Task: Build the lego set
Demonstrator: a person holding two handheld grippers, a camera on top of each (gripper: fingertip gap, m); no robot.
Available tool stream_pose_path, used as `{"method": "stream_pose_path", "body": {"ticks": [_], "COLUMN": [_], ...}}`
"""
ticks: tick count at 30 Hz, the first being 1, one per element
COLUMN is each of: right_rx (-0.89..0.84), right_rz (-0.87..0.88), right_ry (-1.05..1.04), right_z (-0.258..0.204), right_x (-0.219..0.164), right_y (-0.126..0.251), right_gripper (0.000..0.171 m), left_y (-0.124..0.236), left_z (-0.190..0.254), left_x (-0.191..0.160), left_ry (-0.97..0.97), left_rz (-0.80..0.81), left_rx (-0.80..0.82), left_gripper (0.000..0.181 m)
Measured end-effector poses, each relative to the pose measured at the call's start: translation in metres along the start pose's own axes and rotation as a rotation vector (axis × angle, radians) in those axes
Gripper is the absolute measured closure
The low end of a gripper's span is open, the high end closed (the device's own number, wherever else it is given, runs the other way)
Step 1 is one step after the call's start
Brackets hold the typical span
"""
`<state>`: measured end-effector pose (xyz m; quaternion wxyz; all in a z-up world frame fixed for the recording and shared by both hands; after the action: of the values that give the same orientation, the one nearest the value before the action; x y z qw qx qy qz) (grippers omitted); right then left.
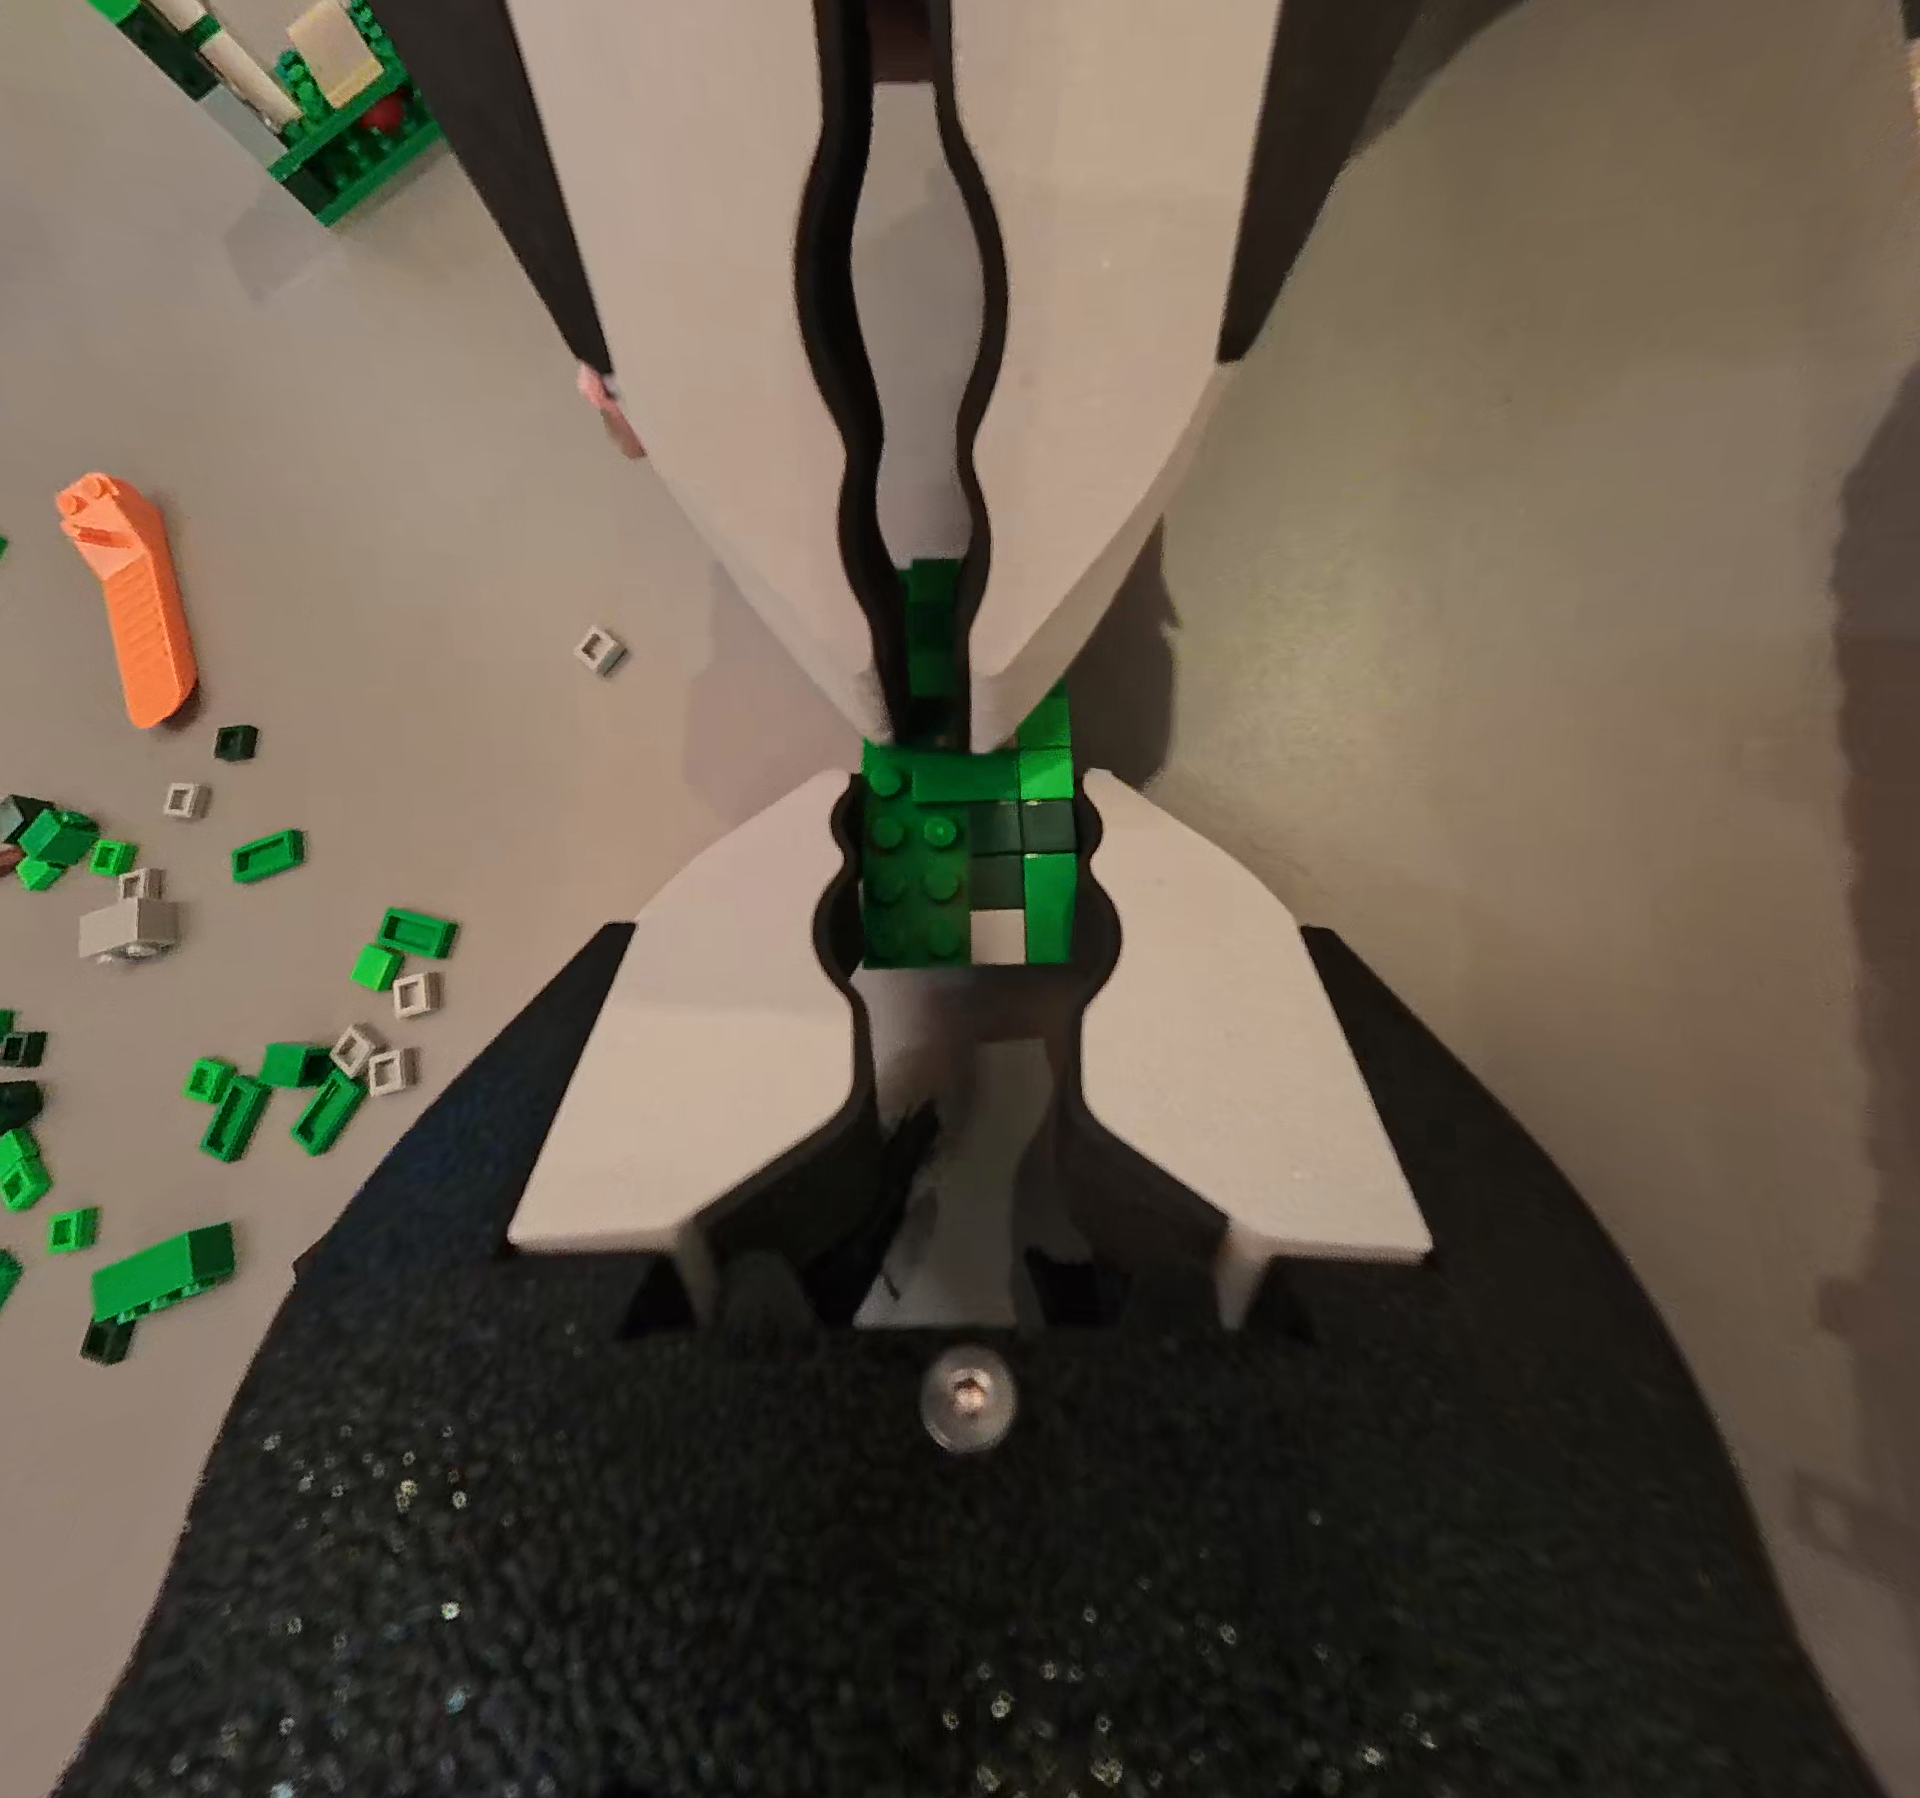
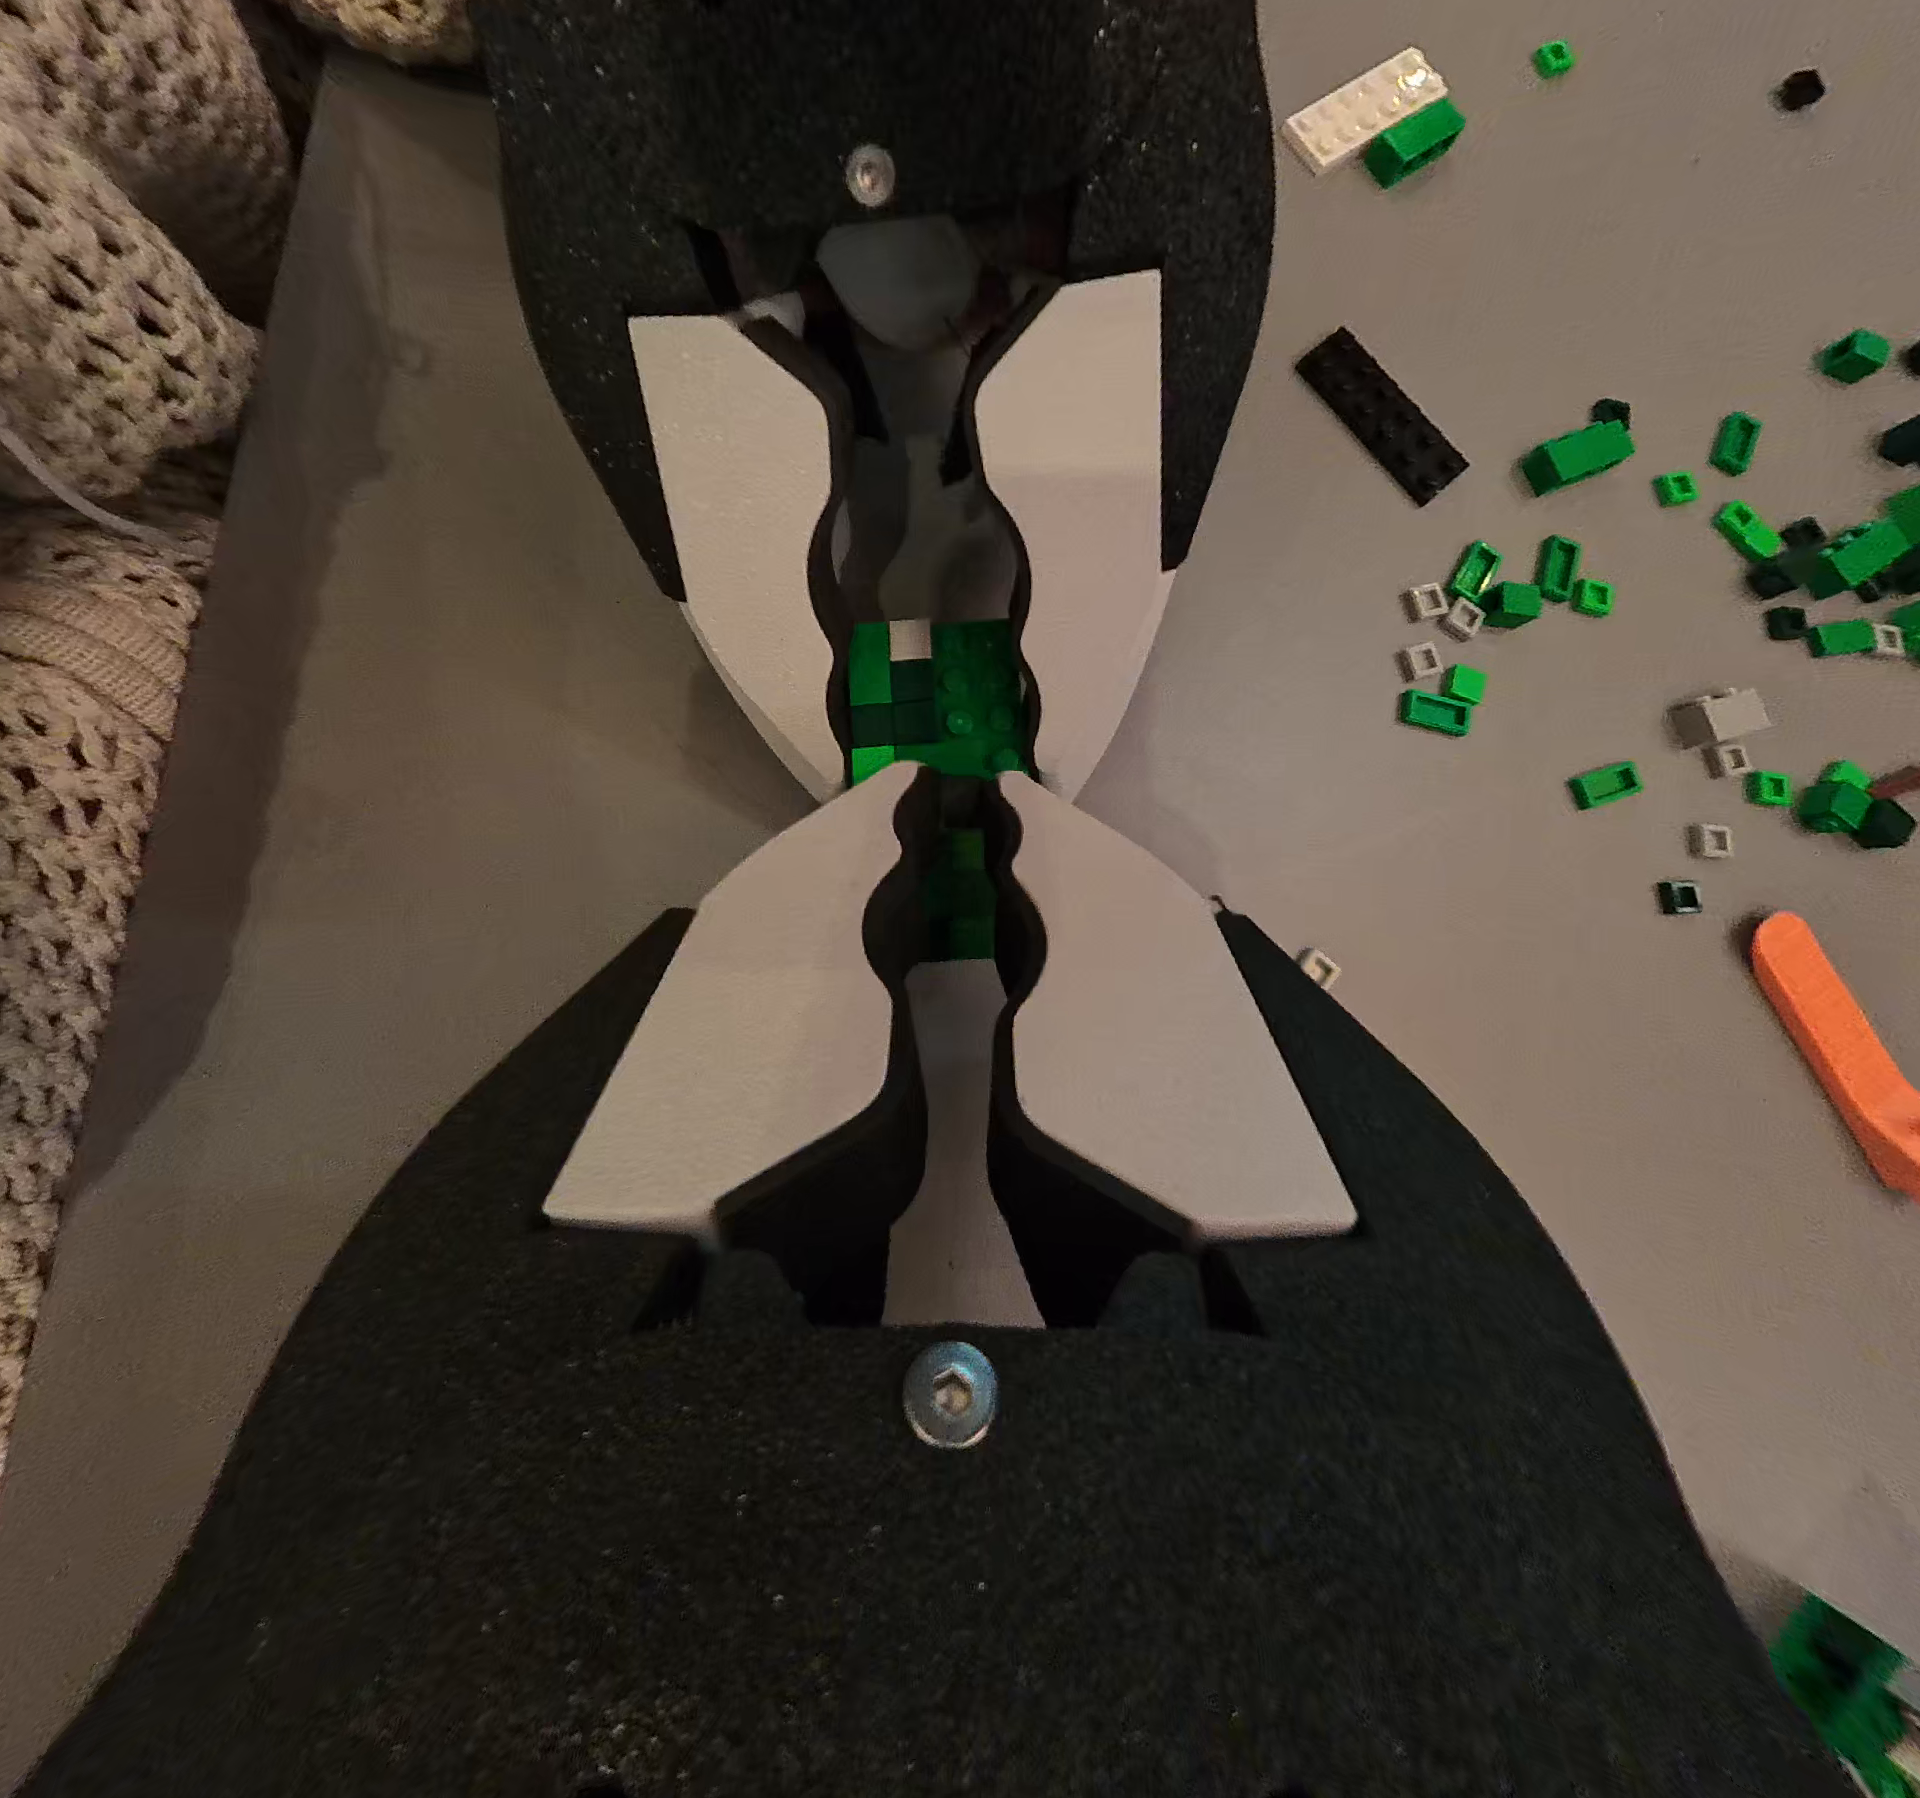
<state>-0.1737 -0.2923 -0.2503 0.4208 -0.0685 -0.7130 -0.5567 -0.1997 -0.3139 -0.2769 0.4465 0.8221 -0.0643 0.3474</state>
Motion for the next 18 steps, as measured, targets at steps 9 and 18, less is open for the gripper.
{"method": "stream_pose_path", "body": {"ticks": [9, 18], "right_rx": [-0.012, -0.073], "right_rz": [-0.014, 0.096], "right_ry": [0.026, 0.115], "right_z": [-0.001, -0.003], "right_x": [0.0, -0.001], "right_y": [0.0, 0.012], "right_gripper": [0.162, 0.133], "left_y": [0.0, 0.0], "left_z": [0.0, -0.003], "left_x": [0.001, -0.001], "left_ry": [-0.006, 0.015], "left_rz": [0.001, 0.002], "left_rx": [0.002, 0.016], "left_gripper": [0.145, 0.145]}}
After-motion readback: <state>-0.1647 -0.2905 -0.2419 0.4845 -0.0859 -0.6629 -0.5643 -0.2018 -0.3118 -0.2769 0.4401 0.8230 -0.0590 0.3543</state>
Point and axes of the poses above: each gripper's, where its closed fingertips meet, y back along the fingers, x out of its top, z = x × y across the jaws, the point moved 3 cm from there along y, back along the fingers, and after that the axes turned 13 degrees about -y, right-handed, at the moved point
